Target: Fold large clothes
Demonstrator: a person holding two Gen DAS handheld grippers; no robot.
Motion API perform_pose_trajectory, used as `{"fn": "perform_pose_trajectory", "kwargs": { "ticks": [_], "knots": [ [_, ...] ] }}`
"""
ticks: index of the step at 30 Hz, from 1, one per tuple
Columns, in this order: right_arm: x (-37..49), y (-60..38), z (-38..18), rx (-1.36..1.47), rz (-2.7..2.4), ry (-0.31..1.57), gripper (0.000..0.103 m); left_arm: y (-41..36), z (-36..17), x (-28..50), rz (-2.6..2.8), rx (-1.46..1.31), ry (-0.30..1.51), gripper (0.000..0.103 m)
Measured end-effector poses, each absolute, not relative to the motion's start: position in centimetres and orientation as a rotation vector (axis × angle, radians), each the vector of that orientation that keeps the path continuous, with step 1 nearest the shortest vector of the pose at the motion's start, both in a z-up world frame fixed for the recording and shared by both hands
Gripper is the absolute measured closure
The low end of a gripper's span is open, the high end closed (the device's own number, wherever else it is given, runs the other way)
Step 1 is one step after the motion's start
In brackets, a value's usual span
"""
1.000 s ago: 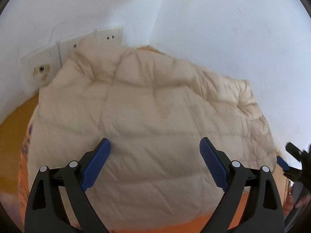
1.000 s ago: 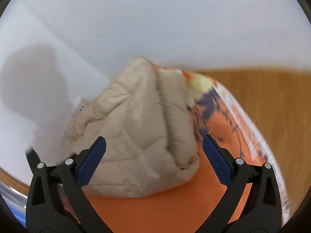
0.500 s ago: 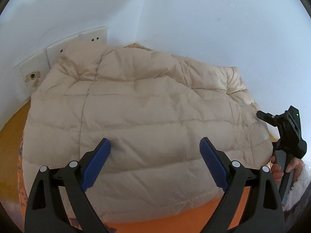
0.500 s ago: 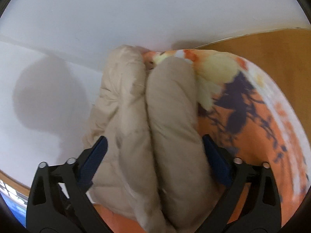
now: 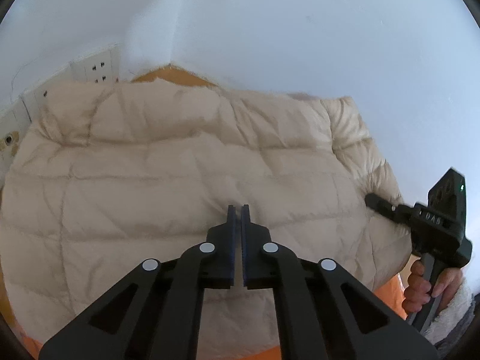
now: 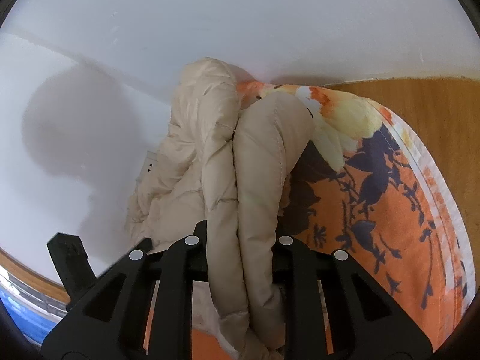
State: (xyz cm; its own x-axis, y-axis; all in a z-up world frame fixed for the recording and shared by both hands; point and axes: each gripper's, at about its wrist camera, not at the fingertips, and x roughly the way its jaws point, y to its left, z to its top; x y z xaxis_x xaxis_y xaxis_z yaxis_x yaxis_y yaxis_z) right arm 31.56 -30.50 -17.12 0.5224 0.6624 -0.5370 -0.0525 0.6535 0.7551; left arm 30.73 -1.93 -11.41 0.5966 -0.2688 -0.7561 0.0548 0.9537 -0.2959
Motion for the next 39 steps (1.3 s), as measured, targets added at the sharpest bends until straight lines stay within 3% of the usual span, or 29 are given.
{"fn": "perform_pose_trajectory", "kwargs": {
  "ticks": [6,14,20,23,25,27,28,32,36,39],
  "knots": [
    [32.1,-29.6,-16.1,0.723,0.465,0.937,0.086,-1.8,-15.7,31.4,-0.162,-0.263,0.968,0.103],
    [30.7,-22.8,-9.9,0.609,0.406,0.942,0.088,-1.1,-17.5,31.1,-0.155,-0.314,0.945,0.103],
    [28.5,-15.5,-6.9,0.425,0.389,0.887,0.088,0.2,-17.6,30.6,-0.181,-0.361,0.957,0.103],
    [27.6,-16.5,-6.8,0.391,0.374,0.878,0.088,4.1,-14.5,28.5,-0.198,-0.451,0.939,0.103],
    [27.5,-16.1,-6.7,0.377,0.36,0.879,0.088,7.5,-11.1,25.3,-0.163,-0.454,0.834,0.098],
    [27.8,-16.6,-6.6,0.388,0.336,0.881,0.088,10.9,-9.5,23.0,-0.075,-0.45,0.777,0.085],
    [27.8,-16.8,-6.4,0.395,0.325,0.884,0.088,13.3,-9.3,21.9,0.01,-0.461,0.758,0.083],
    [27.5,-16.3,-5.8,0.392,0.295,0.882,0.088,20.3,-13.3,20.6,0.142,-0.583,0.822,0.083],
    [27.3,-15.0,-5.5,0.363,0.273,0.881,0.087,20.3,-15.7,21.1,0.066,-0.515,0.867,0.081],
    [27.2,-13.1,-4.9,0.358,0.264,0.894,0.085,21.0,-16.2,20.9,0.044,-0.617,0.848,0.081]
  ]
}}
